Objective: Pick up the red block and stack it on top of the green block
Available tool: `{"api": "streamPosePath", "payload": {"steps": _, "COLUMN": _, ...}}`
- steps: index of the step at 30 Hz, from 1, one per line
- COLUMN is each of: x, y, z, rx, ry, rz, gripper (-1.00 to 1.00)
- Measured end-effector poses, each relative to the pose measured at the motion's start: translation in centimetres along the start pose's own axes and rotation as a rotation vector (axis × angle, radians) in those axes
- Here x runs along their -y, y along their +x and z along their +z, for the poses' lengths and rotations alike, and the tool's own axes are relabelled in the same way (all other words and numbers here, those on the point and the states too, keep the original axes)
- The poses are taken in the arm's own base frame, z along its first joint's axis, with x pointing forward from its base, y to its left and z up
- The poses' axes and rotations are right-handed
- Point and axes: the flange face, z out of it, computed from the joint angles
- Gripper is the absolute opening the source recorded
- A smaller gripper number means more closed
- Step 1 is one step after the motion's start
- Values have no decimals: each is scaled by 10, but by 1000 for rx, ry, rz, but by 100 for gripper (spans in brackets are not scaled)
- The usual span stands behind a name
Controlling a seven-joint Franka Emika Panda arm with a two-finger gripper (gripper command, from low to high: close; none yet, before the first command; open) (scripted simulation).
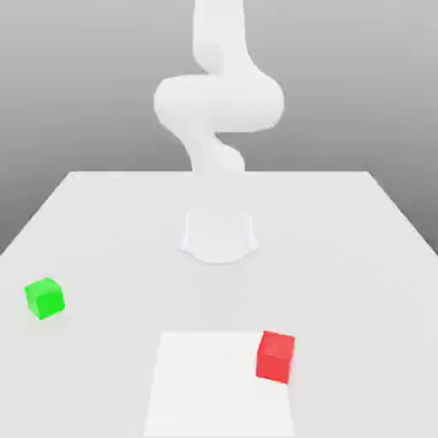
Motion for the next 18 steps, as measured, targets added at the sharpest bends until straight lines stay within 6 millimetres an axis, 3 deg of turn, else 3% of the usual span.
{"api": "streamPosePath", "payload": {"steps": 4, "x": -10, "y": -33, "z": 101, "rx": 107, "ry": -107, "rz": 62, "gripper": 0}}
{"api": "streamPosePath", "payload": {"steps": 9, "x": -40, "y": -90, "z": 204, "rx": 217, "ry": -246, "rz": 130, "gripper": 0}}
{"api": "streamPosePath", "payload": {"steps": 14, "x": -90, "y": -160, "z": 283, "rx": 310, "ry": -397, "rz": 193, "gripper": 0}}
{"api": "streamPosePath", "payload": {"steps": 18, "x": -138, "y": -222, "z": 327, "rx": 373, "ry": -525, "rz": 233, "gripper": 0}}
